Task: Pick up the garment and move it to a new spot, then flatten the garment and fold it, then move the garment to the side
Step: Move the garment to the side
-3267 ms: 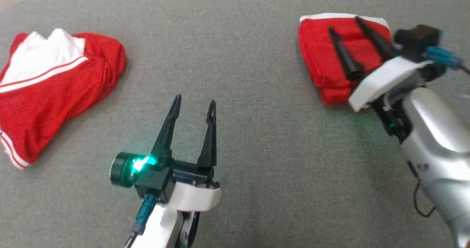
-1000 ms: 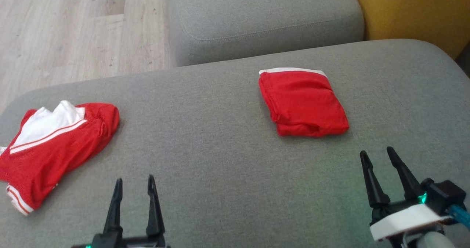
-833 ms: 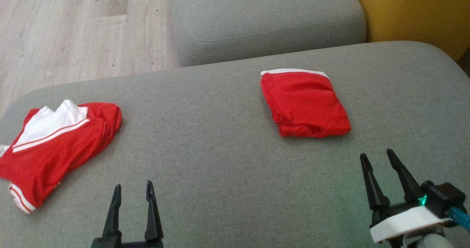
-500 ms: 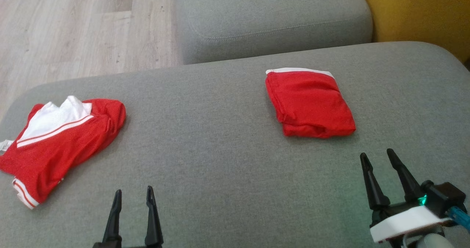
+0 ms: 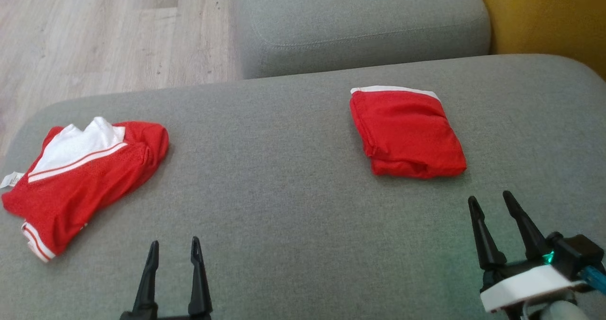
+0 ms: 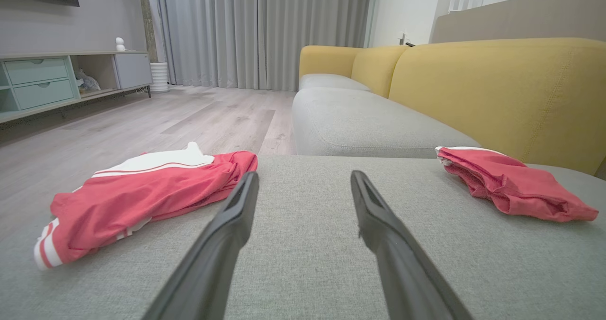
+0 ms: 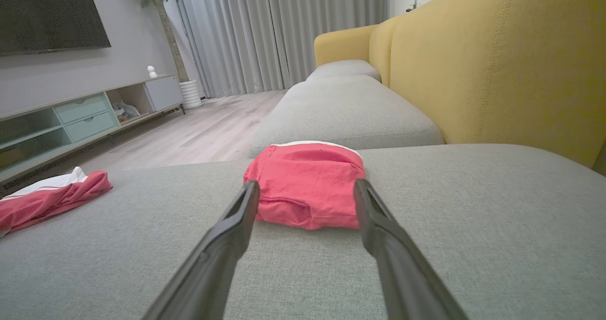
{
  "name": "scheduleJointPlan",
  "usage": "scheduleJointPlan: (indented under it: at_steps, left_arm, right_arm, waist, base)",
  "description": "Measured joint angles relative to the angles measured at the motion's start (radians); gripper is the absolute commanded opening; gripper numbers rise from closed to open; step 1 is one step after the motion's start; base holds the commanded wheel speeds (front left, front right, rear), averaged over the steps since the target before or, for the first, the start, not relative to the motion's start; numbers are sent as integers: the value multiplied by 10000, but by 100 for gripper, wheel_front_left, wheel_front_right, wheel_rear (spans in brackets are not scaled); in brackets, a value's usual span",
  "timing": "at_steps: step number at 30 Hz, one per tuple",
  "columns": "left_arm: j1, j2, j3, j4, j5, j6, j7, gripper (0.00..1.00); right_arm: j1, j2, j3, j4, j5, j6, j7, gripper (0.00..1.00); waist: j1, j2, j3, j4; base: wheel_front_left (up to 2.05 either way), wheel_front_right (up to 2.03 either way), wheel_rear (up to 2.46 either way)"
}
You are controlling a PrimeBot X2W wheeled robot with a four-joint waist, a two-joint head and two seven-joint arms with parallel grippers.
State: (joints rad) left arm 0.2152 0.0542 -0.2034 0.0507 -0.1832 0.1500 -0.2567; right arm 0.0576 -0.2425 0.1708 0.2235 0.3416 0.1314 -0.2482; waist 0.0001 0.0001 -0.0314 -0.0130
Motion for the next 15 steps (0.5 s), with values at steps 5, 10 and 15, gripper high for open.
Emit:
scheduleJointPlan:
  at_steps: [5,10,15]
  left_arm:
    - [-3,0,-59,-119,96,4,0,100]
    - [-53,0,-196,-274,98,84,0,100]
    - [-558,-2,-426,-449,100,178,0,100]
  right_arm:
    - [-26,19,-61,332,6,0,0,100]
    - [-407,-12,96,1124,272,0,0,100]
    - [-2266,-456,510,2186,1064,0,31,100]
  waist:
    - [0,0,187,62]
    - [0,0,590,136]
    - [1,0,1339,208]
  base:
    - [0,0,0]
    - [0,0,0]
    - [0,0,0]
